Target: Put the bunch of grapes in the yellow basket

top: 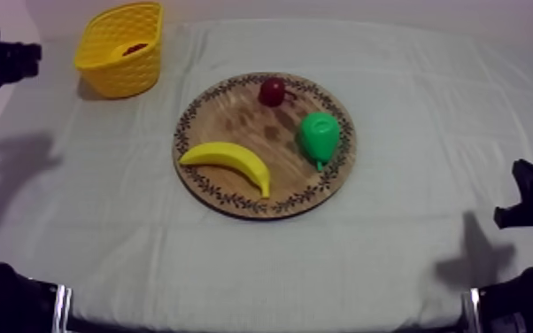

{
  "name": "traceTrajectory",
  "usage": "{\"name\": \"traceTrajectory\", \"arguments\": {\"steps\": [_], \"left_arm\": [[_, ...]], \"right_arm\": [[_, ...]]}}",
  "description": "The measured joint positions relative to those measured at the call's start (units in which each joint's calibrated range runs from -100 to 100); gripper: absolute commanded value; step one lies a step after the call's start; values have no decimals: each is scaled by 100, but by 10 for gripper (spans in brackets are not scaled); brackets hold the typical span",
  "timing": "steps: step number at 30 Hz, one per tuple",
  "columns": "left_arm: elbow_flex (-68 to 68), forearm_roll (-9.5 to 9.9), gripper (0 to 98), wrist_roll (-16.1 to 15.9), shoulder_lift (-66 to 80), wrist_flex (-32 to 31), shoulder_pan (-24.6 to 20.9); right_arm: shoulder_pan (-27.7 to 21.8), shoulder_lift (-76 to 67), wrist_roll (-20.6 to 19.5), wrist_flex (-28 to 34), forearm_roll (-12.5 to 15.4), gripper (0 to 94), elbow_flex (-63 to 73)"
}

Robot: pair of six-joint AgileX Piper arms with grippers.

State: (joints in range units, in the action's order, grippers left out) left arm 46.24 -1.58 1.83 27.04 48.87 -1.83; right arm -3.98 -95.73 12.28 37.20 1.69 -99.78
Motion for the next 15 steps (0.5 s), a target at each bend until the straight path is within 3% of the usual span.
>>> {"name": "traceTrajectory", "arguments": {"steps": [9, 15], "left_arm": [[1420, -131, 57, -267, 1595, 132, -74], [2070, -133, 7, -183, 2664, 171, 65]], "right_arm": [[0, 0, 0, -5, 0, 5, 0], [0, 0, 0, -5, 0, 5, 0]]}}
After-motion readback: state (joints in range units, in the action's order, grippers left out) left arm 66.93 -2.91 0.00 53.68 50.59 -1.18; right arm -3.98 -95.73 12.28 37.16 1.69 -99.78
